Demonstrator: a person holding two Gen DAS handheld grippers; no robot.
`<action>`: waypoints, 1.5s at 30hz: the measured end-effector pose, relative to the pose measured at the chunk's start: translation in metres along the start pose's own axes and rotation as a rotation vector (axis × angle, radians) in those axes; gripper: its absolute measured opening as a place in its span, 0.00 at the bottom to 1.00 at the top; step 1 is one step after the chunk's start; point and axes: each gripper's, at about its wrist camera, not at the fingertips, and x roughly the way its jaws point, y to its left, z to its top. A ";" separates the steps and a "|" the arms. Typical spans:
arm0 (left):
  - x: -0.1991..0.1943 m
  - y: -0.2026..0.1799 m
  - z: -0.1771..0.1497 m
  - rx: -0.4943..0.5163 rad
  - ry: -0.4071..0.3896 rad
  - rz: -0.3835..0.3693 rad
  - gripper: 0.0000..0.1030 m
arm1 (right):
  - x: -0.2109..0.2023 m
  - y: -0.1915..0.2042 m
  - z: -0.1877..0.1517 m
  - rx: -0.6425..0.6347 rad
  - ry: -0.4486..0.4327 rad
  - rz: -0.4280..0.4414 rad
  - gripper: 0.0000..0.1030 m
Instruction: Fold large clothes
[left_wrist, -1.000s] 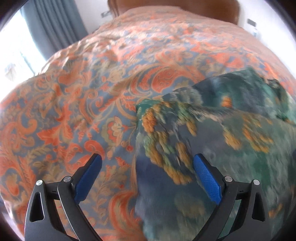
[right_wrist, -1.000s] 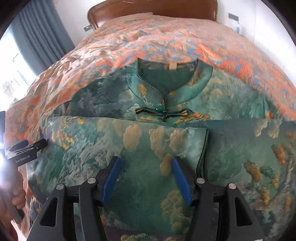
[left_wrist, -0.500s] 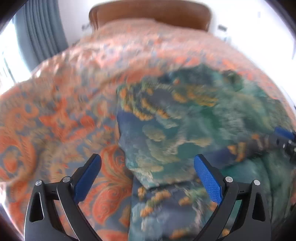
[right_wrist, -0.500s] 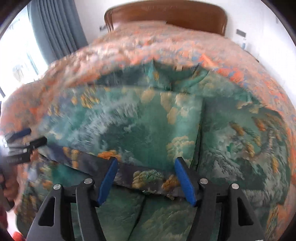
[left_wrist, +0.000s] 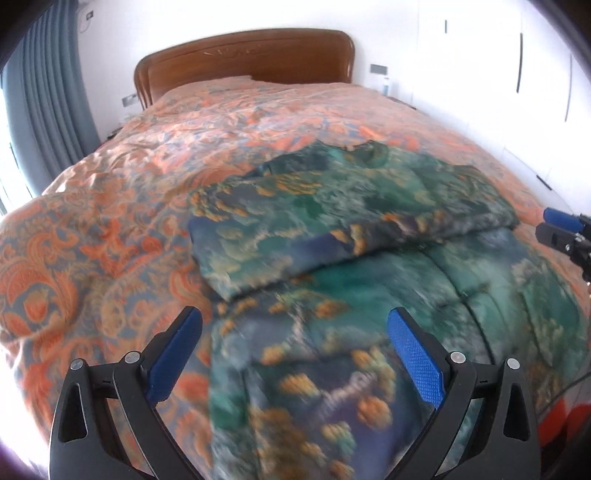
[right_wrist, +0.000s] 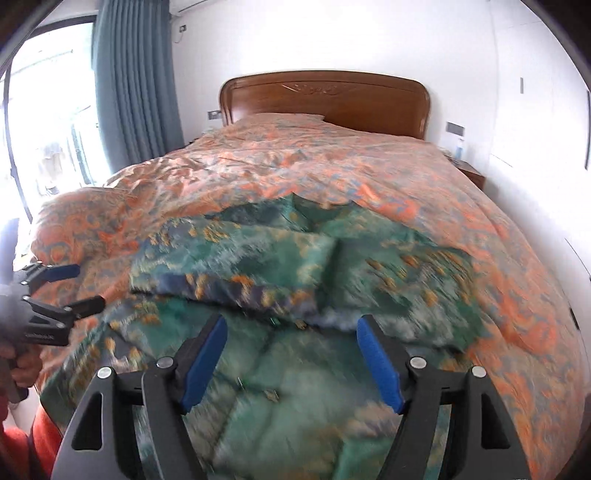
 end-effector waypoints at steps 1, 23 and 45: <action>-0.004 -0.002 -0.004 -0.003 -0.002 -0.005 0.98 | -0.005 -0.003 -0.006 0.009 0.006 -0.006 0.72; -0.056 -0.049 -0.054 0.008 0.024 -0.136 0.99 | -0.062 -0.008 -0.054 0.045 -0.003 -0.124 0.77; -0.090 -0.046 -0.079 0.124 -0.023 -0.040 0.99 | -0.079 0.004 -0.086 -0.001 0.048 -0.115 0.77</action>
